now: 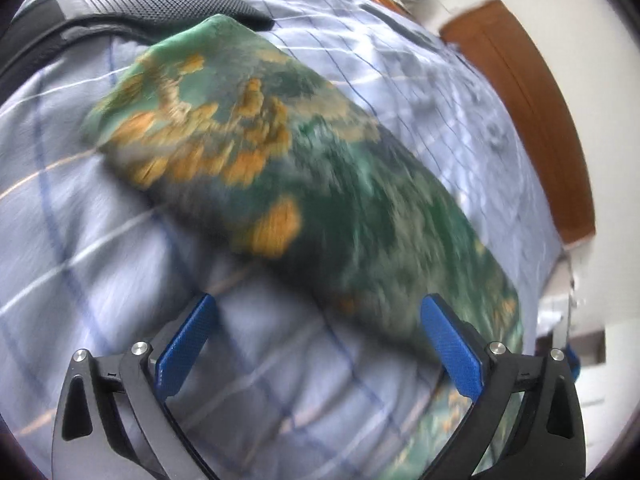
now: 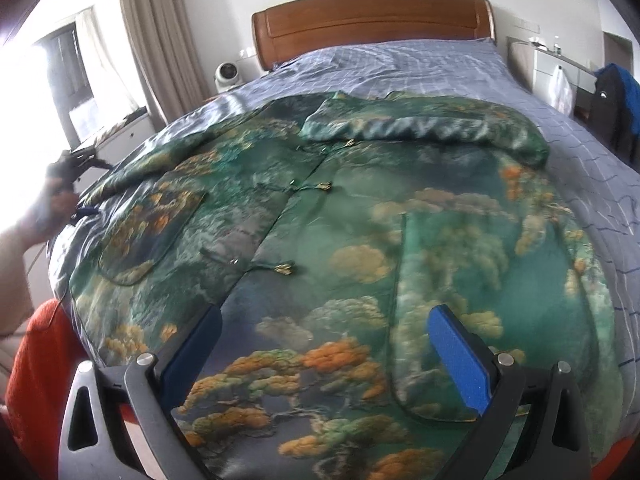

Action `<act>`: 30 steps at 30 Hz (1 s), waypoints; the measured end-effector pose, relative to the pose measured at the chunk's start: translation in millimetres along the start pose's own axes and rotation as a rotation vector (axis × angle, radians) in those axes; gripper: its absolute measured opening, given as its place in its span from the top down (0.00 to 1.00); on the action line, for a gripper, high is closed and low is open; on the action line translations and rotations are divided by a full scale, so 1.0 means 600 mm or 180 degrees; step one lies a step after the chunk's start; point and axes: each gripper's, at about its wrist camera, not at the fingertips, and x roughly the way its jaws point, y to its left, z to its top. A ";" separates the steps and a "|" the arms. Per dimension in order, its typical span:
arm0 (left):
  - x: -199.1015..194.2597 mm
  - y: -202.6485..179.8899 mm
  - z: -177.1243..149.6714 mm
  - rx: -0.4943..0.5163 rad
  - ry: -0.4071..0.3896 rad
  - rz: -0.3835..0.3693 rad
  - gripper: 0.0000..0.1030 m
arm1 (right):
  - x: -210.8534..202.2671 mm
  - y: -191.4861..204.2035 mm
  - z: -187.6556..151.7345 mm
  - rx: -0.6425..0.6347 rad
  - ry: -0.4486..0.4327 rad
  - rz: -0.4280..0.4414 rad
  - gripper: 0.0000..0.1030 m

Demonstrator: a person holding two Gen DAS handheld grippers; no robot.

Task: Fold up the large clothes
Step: 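Grasp the jacket sleeve with the left tool and fold it across the body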

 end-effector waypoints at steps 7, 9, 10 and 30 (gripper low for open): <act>0.000 -0.040 0.037 0.0070 -0.0454 0.0156 0.87 | 0.015 0.012 -0.001 -0.0059 0.0071 0.0047 0.01; -0.037 -0.119 0.029 0.0634 -0.0677 0.0296 0.88 | 0.014 0.011 0.002 -0.0038 0.0046 0.0092 0.01; -0.058 -0.166 0.018 0.0969 -0.0775 0.0322 0.88 | 0.012 0.010 0.003 -0.0008 0.0025 0.0135 0.01; 0.108 -0.610 -0.603 0.4488 0.0113 0.0036 0.22 | -0.023 -0.039 -0.009 0.0291 -0.0167 0.0355 0.01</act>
